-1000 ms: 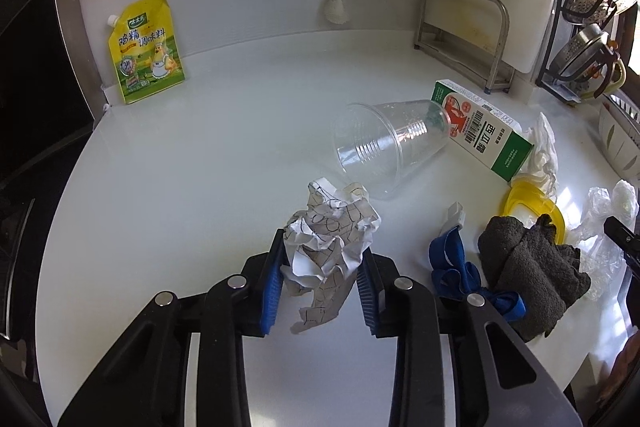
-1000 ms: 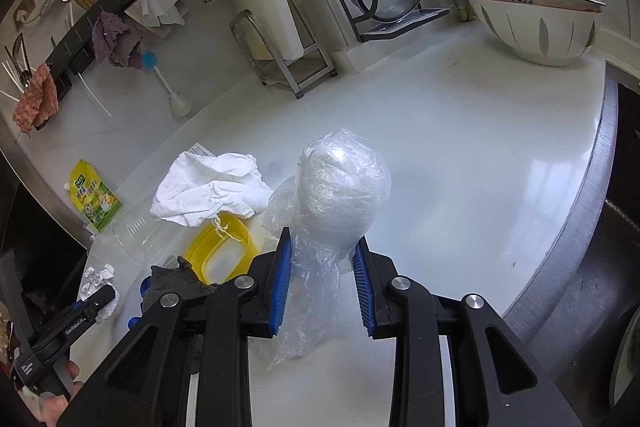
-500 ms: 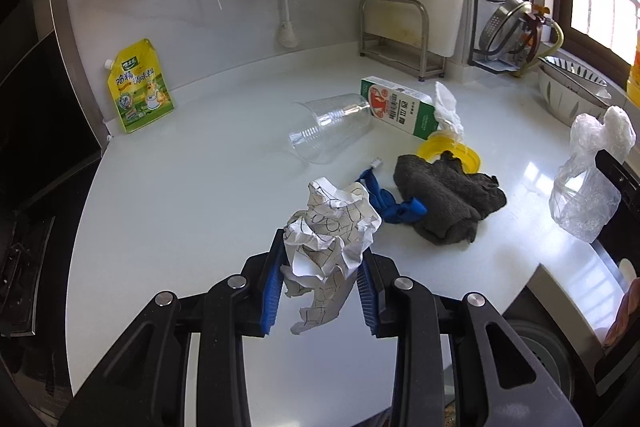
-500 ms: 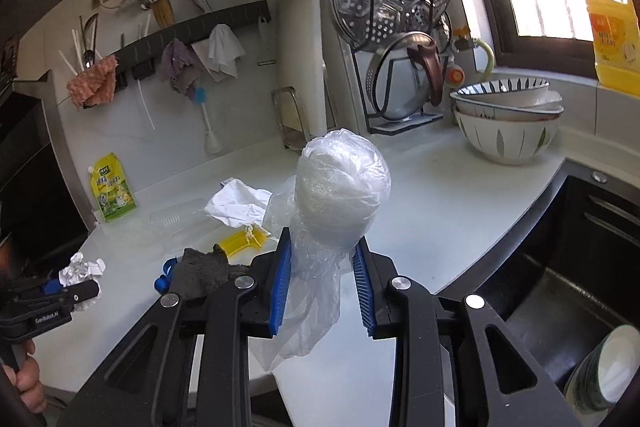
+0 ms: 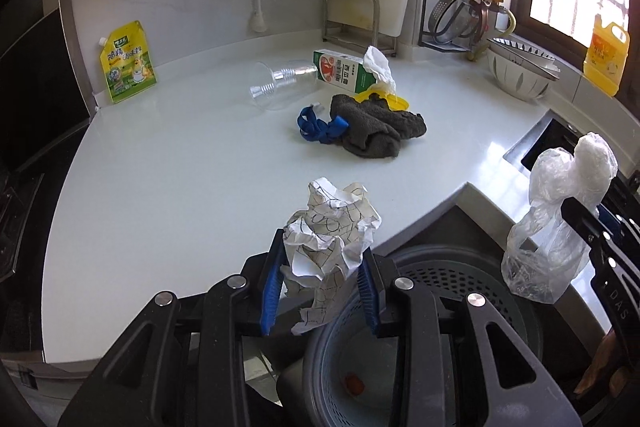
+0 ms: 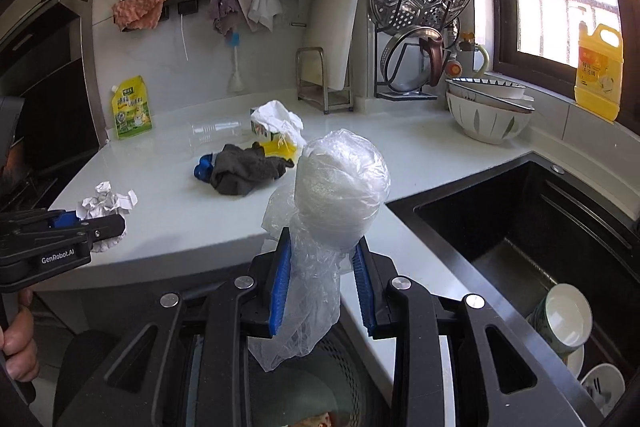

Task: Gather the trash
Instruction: 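Carry the paper and plastic bag over the basket and open both tools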

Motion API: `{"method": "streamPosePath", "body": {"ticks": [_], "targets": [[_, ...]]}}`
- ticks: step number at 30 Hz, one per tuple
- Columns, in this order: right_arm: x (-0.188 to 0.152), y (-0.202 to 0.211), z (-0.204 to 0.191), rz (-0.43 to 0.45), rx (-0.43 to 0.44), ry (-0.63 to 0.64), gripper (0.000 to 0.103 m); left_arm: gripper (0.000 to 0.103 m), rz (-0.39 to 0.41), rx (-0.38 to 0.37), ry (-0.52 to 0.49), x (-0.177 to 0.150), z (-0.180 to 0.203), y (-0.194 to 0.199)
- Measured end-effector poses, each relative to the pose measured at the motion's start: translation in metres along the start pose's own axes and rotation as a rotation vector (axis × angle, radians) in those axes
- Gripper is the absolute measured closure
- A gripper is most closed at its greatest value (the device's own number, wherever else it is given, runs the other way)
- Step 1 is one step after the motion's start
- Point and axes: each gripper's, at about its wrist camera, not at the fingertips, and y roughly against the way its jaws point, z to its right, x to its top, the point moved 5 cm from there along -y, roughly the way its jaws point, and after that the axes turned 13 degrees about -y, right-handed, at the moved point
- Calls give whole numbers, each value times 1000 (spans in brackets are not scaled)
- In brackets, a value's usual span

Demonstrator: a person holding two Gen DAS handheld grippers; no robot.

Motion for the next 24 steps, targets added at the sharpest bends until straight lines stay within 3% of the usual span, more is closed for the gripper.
{"method": "streamPosePath", "body": {"ticks": [13,24], "targets": [[-78,21,-4,-129,-83,5,74,69,-75,-50,-27,-68,32,6],[-116,25,-14,-189,-52,2,74,67,-109,-80,-41,-98,40,5]]}}
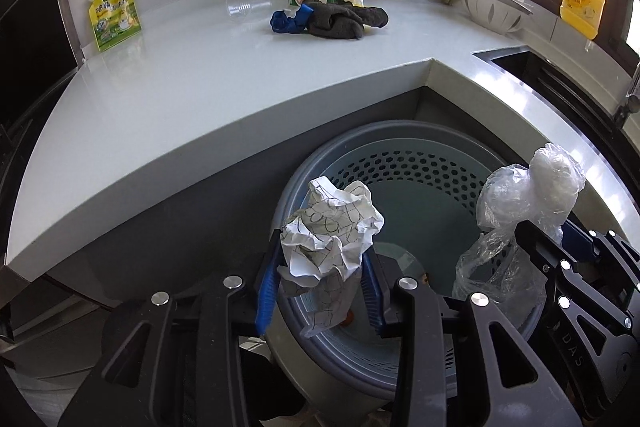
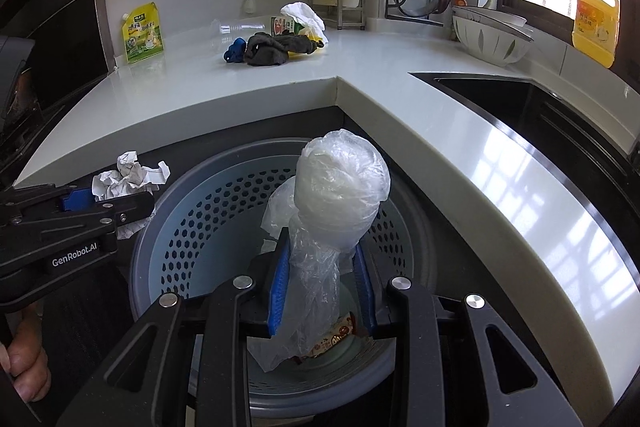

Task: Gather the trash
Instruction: 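Carry the paper and plastic bag over the basket and open both tools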

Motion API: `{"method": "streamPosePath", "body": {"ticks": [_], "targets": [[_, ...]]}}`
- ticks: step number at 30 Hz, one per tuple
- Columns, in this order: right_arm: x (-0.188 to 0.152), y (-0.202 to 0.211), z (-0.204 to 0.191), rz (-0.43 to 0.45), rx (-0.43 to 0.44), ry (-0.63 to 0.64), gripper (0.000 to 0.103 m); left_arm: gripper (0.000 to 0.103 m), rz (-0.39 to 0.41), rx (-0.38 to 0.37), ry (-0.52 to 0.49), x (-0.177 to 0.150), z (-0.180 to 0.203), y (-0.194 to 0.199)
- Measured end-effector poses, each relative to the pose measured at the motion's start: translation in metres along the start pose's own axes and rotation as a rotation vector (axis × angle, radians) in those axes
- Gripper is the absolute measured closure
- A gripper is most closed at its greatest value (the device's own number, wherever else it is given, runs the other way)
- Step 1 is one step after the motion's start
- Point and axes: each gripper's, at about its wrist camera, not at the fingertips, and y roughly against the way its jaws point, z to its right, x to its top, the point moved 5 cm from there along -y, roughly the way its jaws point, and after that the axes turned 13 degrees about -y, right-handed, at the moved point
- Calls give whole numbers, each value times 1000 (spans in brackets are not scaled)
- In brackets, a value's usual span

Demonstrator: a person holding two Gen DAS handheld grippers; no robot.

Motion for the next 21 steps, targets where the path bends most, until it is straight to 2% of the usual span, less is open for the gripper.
{"method": "streamPosePath", "body": {"ticks": [17,21], "targets": [[-4,3,7,-6,23,-56,74,64,5,-83,36,9,6,-6],[-6,1,7,-16,24,-58,72,64,16,-67,30,11,5,-5]]}}
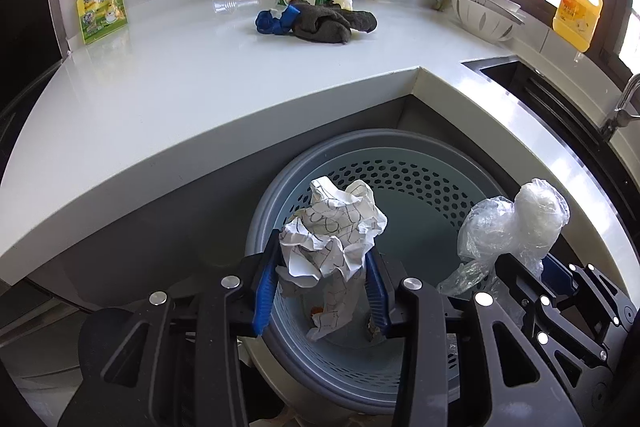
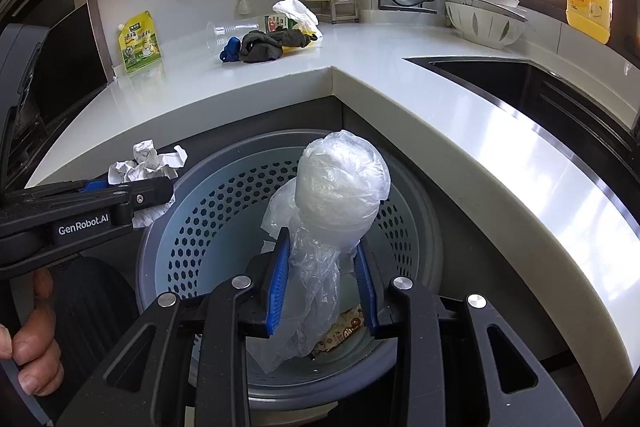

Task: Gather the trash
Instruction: 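Carry the paper and plastic bag over the basket and open both tools, then move both tools back toward the remaining trash on the countertop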

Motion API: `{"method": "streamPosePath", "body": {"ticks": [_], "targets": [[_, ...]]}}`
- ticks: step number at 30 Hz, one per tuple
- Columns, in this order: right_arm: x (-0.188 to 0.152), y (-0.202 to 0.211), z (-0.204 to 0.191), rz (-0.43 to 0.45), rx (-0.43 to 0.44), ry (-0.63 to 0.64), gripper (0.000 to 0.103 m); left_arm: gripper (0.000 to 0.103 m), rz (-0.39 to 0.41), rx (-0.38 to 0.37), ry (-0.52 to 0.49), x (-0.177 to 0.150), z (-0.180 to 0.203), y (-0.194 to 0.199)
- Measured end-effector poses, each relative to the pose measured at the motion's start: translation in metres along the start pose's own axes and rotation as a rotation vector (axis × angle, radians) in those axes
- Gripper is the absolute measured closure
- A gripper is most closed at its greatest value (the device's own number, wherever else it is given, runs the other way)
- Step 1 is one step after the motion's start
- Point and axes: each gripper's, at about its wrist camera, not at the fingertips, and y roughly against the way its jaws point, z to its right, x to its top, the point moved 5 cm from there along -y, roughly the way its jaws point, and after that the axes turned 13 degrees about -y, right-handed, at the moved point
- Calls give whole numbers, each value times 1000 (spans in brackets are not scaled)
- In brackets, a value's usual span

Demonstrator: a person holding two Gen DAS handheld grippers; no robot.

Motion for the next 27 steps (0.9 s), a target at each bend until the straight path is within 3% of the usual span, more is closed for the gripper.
{"method": "streamPosePath", "body": {"ticks": [5,9,13,27], "targets": [[1,-1,1,-2,8,-10,69,60,0,3,0,-2,-1,1],[2,0,0,12,12,-16,49,44,-1,6,12,-5,-5,2],[4,2,1,23,17,-22,43,18,-3,35,31,-9,-11,3],[2,3,4,14,69,-75,35,13,-3,62,46,-17,-23,9]]}}
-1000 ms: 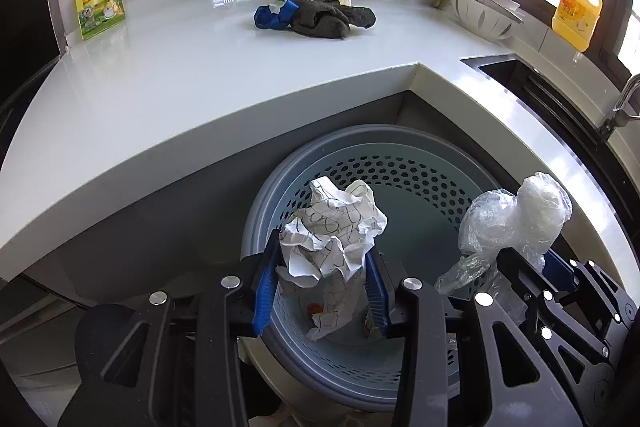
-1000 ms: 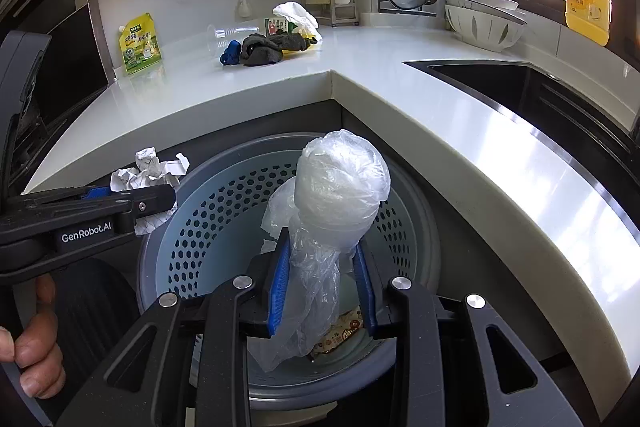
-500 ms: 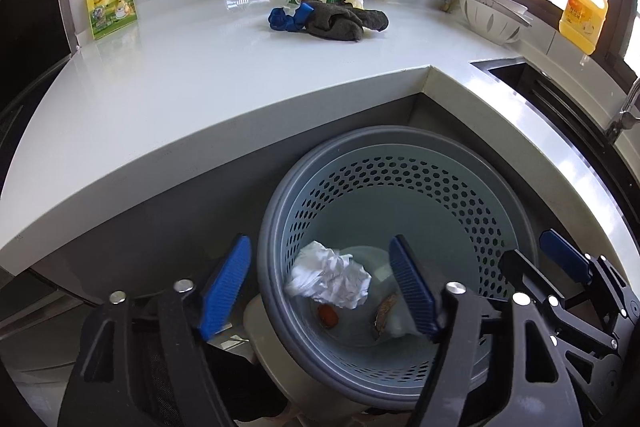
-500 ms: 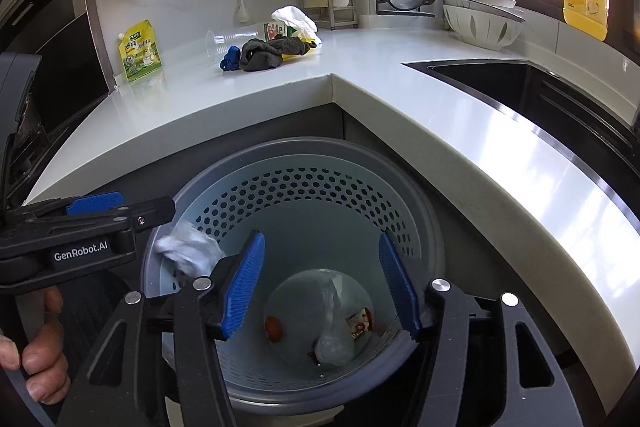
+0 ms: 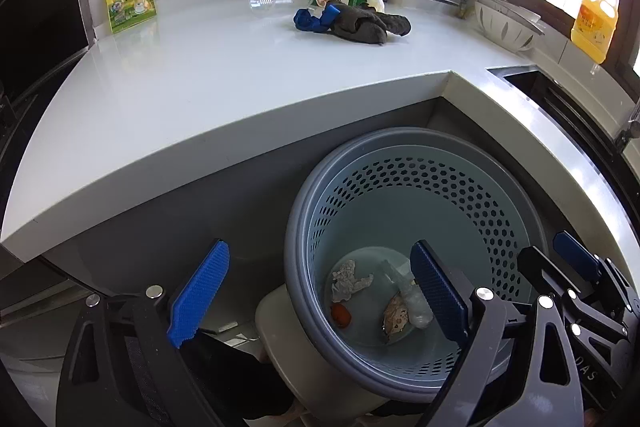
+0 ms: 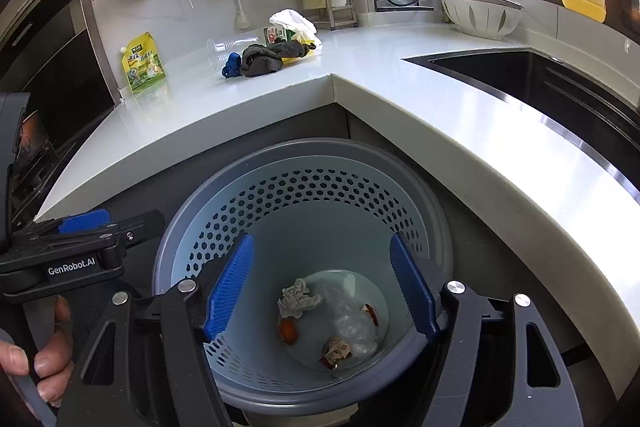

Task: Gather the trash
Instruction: 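Move both tools back toward the remaining trash on the countertop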

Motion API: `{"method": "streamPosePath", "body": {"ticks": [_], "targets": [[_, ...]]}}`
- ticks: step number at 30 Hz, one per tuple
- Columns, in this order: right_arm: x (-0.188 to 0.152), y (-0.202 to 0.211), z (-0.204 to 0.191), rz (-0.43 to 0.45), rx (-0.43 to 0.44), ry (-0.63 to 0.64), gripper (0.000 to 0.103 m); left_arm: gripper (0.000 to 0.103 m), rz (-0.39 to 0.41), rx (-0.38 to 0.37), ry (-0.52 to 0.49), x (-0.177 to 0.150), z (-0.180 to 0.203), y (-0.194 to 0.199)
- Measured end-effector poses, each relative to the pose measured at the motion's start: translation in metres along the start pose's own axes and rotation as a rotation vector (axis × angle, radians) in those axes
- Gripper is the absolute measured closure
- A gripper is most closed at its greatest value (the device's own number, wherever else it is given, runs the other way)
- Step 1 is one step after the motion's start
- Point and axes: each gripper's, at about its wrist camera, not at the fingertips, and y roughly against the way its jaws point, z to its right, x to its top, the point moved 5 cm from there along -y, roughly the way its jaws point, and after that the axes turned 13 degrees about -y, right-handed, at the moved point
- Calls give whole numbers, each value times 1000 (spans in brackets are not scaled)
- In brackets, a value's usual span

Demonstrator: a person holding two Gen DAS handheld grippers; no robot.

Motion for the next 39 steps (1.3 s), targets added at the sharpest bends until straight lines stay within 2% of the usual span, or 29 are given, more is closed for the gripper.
{"method": "streamPosePath", "body": {"ticks": [18,29,34,39], "targets": [[16,1,-6,-1,28,-41,32,13,40,-21,15,10,-14,19],[73,-8,-28,24,63,-38,32,13,94,-18,4,69,-32,28],[105,-23,-38,34,91,-43,32,12,122,16,13,100,-50,25],[138,-38,-53,60,106,-16,31,11,117,42,42,125,-74,10]]}}
